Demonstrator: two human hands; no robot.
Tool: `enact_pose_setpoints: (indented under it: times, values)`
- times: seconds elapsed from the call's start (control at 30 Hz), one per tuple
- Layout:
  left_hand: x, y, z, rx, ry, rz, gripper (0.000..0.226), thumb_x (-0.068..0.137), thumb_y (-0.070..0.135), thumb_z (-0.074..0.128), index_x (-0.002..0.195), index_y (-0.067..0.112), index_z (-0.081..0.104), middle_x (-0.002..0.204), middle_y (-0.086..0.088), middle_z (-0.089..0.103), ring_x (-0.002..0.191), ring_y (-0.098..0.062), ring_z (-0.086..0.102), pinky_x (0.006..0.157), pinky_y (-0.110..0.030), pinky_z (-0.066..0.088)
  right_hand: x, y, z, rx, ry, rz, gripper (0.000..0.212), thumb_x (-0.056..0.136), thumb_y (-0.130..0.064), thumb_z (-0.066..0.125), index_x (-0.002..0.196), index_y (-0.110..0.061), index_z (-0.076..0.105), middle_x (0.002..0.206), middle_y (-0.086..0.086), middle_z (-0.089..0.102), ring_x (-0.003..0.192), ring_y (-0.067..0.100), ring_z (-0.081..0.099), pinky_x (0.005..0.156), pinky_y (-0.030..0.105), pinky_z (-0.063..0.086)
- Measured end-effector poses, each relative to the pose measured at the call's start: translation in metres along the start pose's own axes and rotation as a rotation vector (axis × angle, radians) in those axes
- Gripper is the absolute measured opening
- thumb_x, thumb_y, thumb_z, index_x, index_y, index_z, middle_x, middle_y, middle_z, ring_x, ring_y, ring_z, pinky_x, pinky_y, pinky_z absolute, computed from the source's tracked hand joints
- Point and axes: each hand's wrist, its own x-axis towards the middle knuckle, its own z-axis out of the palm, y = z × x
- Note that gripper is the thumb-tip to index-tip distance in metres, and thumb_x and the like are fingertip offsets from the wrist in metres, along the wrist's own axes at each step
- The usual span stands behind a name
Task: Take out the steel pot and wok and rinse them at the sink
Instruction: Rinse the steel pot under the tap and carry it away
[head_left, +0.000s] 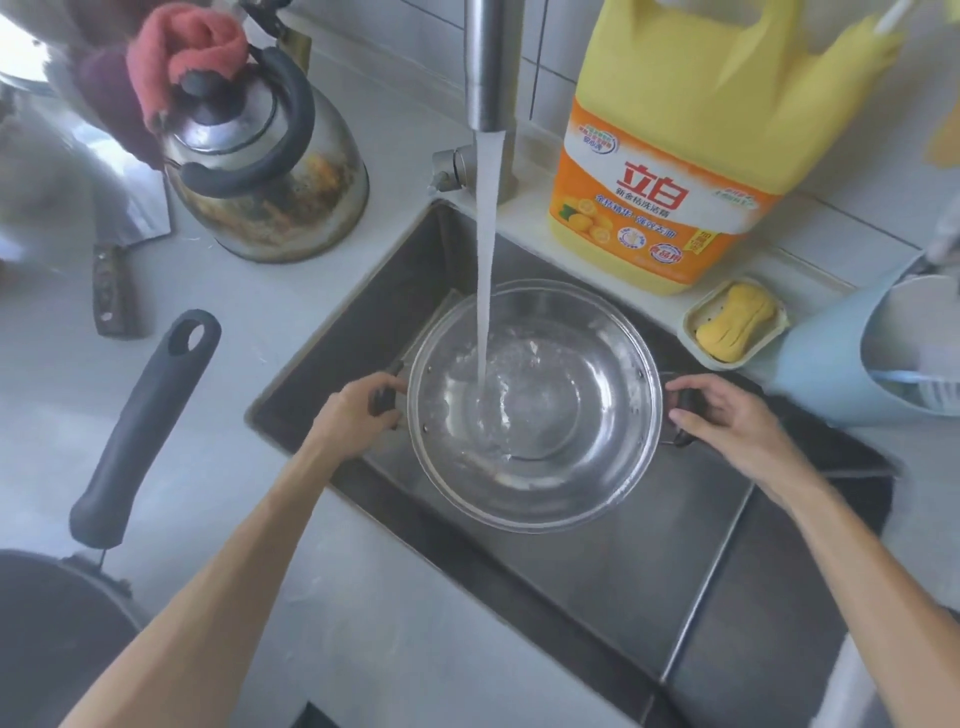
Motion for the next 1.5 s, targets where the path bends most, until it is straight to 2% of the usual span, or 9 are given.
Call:
enact_pose_setpoints:
  times: [0.1, 0.23, 0.37, 0.7, 0.93, 1.13, 1.23, 1.37, 1.5]
  values:
    - [-0.006, 0.013, -0.020, 0.022, 0.166, 0.075, 0.035, 0.083, 0.017, 0.061, 0.112, 0.036, 0.065, 0.079, 0.001, 0.060, 0.078, -0.021, 0.057, 0.073, -0.027, 0.040, -0.003, 0.011, 0.009, 0.023, 0.040, 0.018, 0.021, 0.084, -0.004, 0.066, 0.098, -0.018, 0.061, 0.098, -0.014, 0.062, 0.079, -0.023, 0.058, 0.072, -0.004, 0.040]
    - [-0.012, 0.028, -0.042, -0.008, 0.271, 0.202, 0.036, 0.087, 0.020, 0.055, 0.108, 0.048, 0.062, 0.064, 0.010, 0.050, 0.061, -0.010, 0.050, 0.070, -0.029, 0.040, -0.008, 0.027, 0.030, 0.094, 0.034, 0.102, 0.017, 0.086, -0.003, 0.063, 0.092, -0.018, 0.057, 0.091, -0.009, 0.064, 0.076, -0.006, 0.062, 0.064, 0.002, 0.045]
    - [-0.025, 0.034, -0.054, -0.092, 0.334, 0.273, 0.036, 0.085, 0.026, 0.056, 0.093, 0.061, 0.055, 0.077, -0.013, 0.059, 0.071, -0.023, 0.059, 0.071, -0.029, 0.043, -0.019, 0.031, 0.044, 0.126, -0.019, 0.144, 0.022, 0.090, -0.001, 0.056, 0.107, -0.014, 0.057, 0.096, -0.005, 0.064, 0.070, -0.016, 0.062, 0.060, 0.004, 0.047]
    - [-0.037, 0.014, -0.039, 0.165, 0.018, 0.176, 0.014, 0.081, 0.043, 0.065, 0.091, 0.049, 0.056, 0.075, 0.007, 0.062, 0.073, -0.017, 0.060, 0.077, -0.038, 0.050, -0.044, 0.002, 0.007, -0.003, 0.070, 0.074, 0.026, 0.087, -0.010, 0.063, 0.109, -0.025, 0.065, 0.101, -0.020, 0.060, 0.081, -0.032, 0.051, 0.068, -0.004, 0.039]
    - [-0.045, 0.025, -0.036, 0.019, 0.084, 0.226, 0.029, 0.080, 0.029, 0.070, 0.090, 0.052, 0.056, 0.068, 0.007, 0.058, 0.071, -0.018, 0.058, 0.074, -0.035, 0.045, -0.049, -0.013, -0.009, 0.030, 0.139, -0.020, 0.024, 0.079, -0.010, 0.071, 0.083, -0.033, 0.064, 0.091, 0.002, 0.065, 0.083, 0.019, 0.061, 0.083, 0.028, 0.048]
    - [-0.052, 0.029, -0.064, -0.150, 0.206, 0.375, 0.026, 0.083, 0.014, 0.068, 0.098, 0.035, 0.065, 0.070, 0.027, 0.060, 0.066, 0.005, 0.056, 0.073, -0.013, 0.044, -0.045, -0.008, 0.013, 0.087, 0.090, 0.047, 0.023, 0.068, -0.028, 0.076, 0.088, -0.027, 0.064, 0.101, 0.003, 0.069, 0.085, 0.003, 0.066, 0.076, 0.007, 0.049]
    - [-0.057, 0.035, -0.076, -0.195, 0.243, 0.406, 0.029, 0.081, 0.015, 0.068, 0.094, 0.041, 0.066, 0.072, 0.017, 0.061, 0.068, -0.003, 0.055, 0.073, -0.013, 0.043, -0.041, 0.000, 0.023, 0.022, -0.002, 0.092, 0.025, 0.081, 0.002, 0.067, 0.103, -0.009, 0.059, 0.101, 0.000, 0.067, 0.079, -0.010, 0.065, 0.069, 0.002, 0.046]
    - [-0.062, 0.046, -0.083, -0.153, 0.266, 0.427, 0.030, 0.079, 0.017, 0.065, 0.093, 0.044, 0.065, 0.076, -0.008, 0.064, 0.071, -0.018, 0.056, 0.072, -0.011, 0.041, -0.040, 0.003, 0.030, -0.025, -0.052, 0.125, 0.029, 0.083, 0.003, 0.065, 0.108, -0.010, 0.057, 0.090, -0.017, 0.059, 0.070, -0.020, 0.059, 0.063, -0.002, 0.043]
    - [-0.063, 0.044, -0.082, -0.112, 0.256, 0.337, 0.025, 0.078, 0.027, 0.061, 0.088, 0.050, 0.063, 0.077, -0.015, 0.063, 0.073, -0.030, 0.060, 0.075, -0.033, 0.052, -0.040, -0.005, 0.022, -0.055, -0.038, 0.108, 0.032, 0.084, -0.001, 0.065, 0.108, -0.020, 0.060, 0.095, -0.016, 0.062, 0.072, -0.020, 0.061, 0.065, -0.002, 0.043]
